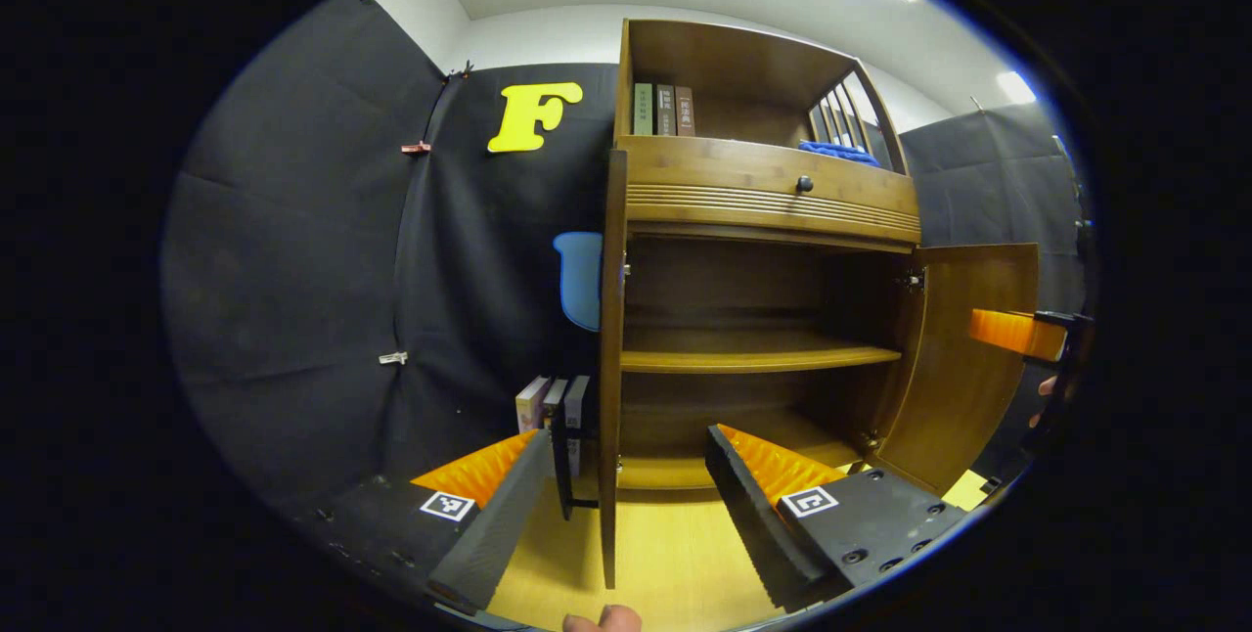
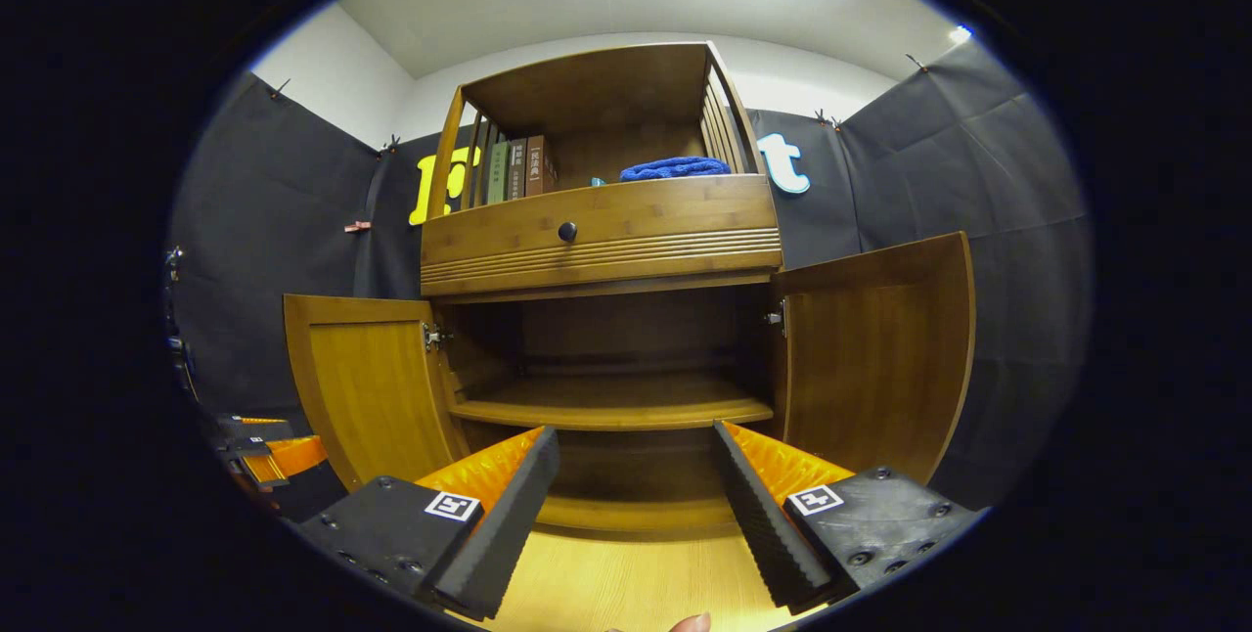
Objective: Open the right door of the double-door shoe cabinet with the right hand, and open the left door with the left hand.
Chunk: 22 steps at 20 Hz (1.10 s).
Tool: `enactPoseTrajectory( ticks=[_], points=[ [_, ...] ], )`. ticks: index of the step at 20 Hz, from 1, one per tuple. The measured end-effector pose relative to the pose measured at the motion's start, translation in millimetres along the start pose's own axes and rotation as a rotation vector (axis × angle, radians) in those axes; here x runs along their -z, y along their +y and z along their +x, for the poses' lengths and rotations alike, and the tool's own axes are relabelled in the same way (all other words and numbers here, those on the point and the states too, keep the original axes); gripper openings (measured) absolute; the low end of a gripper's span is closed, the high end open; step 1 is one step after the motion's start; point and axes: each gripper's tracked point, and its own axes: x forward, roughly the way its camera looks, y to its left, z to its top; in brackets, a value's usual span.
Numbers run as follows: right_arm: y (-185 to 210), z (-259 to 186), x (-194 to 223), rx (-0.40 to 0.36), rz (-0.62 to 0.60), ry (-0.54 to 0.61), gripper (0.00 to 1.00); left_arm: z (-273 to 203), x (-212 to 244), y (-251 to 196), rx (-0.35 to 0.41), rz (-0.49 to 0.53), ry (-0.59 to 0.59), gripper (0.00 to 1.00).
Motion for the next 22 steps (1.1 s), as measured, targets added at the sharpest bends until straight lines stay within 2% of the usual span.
enactPoseTrajectory(
  ticks=[6, 7, 17, 18, 19, 20, 22],
  points=[
    [-1, -5, -1, 0.017, -0.010, -0.010, 0.98, 4, -13, -16, 0.034, 0.006, -0.020, 0.98],
    [-1, -5, -1, 0.019, -0.011, -0.009, 0.93, 4, -16, -19, 0.037, 0.006, -0.024, 0.98],
    [2, -4, 1, 0.020, -0.007, -0.006, 0.93, 2, -23, -28, 0.063, 0.012, -0.035, 0.98],
    [1, -4, 0, 0.022, -0.009, -0.008, 0.98, 2, -24, -28, 0.066, 0.013, -0.036, 0.98],
    [1, -3, 0, 0.024, -0.011, -0.008, 0.98, 2, -25, -29, 0.068, 0.014, -0.035, 0.98],
    [0, -4, -1, 0.025, -0.012, -0.009, 0.93, 2, -25, -30, 0.069, 0.015, -0.036, 0.98],
    [0, -5, 1, 0.025, -0.013, -0.005, 0.93, 3, -26, -30, 0.068, 0.017, -0.037, 0.98]
  ],
)
